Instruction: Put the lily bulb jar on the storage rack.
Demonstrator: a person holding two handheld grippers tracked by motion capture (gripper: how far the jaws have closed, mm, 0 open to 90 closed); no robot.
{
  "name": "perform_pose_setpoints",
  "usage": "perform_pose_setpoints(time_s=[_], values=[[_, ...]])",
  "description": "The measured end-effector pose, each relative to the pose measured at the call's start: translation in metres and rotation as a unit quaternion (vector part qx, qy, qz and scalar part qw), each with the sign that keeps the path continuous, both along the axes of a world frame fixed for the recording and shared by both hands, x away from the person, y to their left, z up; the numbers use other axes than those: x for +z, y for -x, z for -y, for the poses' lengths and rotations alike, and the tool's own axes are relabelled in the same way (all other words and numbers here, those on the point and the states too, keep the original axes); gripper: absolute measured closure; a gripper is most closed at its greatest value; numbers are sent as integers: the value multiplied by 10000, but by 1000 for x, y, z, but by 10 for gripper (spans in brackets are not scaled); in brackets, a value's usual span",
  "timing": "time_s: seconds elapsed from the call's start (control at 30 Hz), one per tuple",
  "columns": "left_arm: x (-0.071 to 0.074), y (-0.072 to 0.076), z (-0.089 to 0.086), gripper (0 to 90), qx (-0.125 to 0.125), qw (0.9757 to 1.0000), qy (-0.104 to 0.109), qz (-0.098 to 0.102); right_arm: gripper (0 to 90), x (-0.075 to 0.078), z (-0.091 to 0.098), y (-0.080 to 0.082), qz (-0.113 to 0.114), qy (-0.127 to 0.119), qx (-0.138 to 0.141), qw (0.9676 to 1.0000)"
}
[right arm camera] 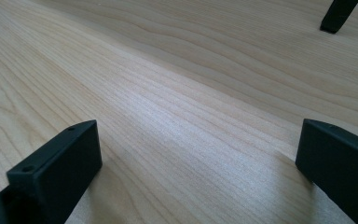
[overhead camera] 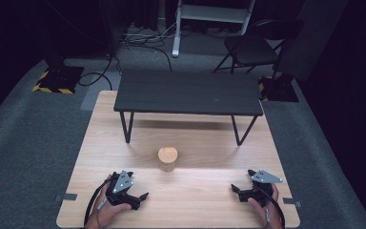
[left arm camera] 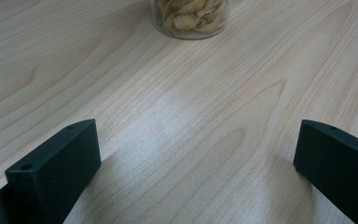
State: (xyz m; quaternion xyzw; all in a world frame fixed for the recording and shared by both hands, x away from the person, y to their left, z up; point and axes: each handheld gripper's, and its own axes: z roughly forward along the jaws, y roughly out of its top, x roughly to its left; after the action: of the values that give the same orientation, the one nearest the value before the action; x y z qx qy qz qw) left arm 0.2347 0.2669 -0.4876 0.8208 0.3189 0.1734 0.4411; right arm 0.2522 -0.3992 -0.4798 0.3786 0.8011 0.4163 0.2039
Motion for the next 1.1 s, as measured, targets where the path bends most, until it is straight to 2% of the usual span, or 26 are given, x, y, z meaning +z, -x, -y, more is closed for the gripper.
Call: perform_pose_setpoints(time_s=[0.47, 0.53, 0.57, 0.67, 0.77, 0.83, 0.9, 0.97, 1.0, 1.03, 1.1], values=[[1, -1, 1, 5, 51, 10000, 4, -15, 0, 0, 0, 0, -1, -3, -15, 10000], [4, -1, 2, 10, 98, 9999, -46, -73, 0, 0, 0, 0, -1, -3, -15, 10000], [6, -2, 1, 15, 136, 9998, -13, -113, 0, 0, 0, 0, -2, -5, -17, 10000], [8, -6, -4, 16, 236, 9991, 307, -189, 0, 0, 0, 0, -1, -3, -15, 10000], [22, -16, -3, 13, 177, 9982, 520, -245, 0, 0, 0, 0, -2, -6, -17, 10000], [31, -20, 1, 12, 149, 9982, 537, -199, 0, 0, 0, 0, -2, -6, -17, 10000], [42, -27, 9, 10, 95, 9989, 438, -143, 0, 0, 0, 0, -3, -5, -17, 10000], [51, -36, 17, 8, 16, 9991, 369, -195, 0, 0, 0, 0, -2, -6, -18, 10000], [59, -44, 27, 9, 16, 9995, 235, -194, 0, 0, 0, 0, -1, -2, -14, 10000], [59, -44, 27, 12, 16, 9995, 235, -194, 0, 0, 0, 0, 0, -2, -14, 10000], [68, -56, 38, 10, 3, 9995, 186, -245, 0, 0, 0, 0, 1, -1, -13, 10000]])
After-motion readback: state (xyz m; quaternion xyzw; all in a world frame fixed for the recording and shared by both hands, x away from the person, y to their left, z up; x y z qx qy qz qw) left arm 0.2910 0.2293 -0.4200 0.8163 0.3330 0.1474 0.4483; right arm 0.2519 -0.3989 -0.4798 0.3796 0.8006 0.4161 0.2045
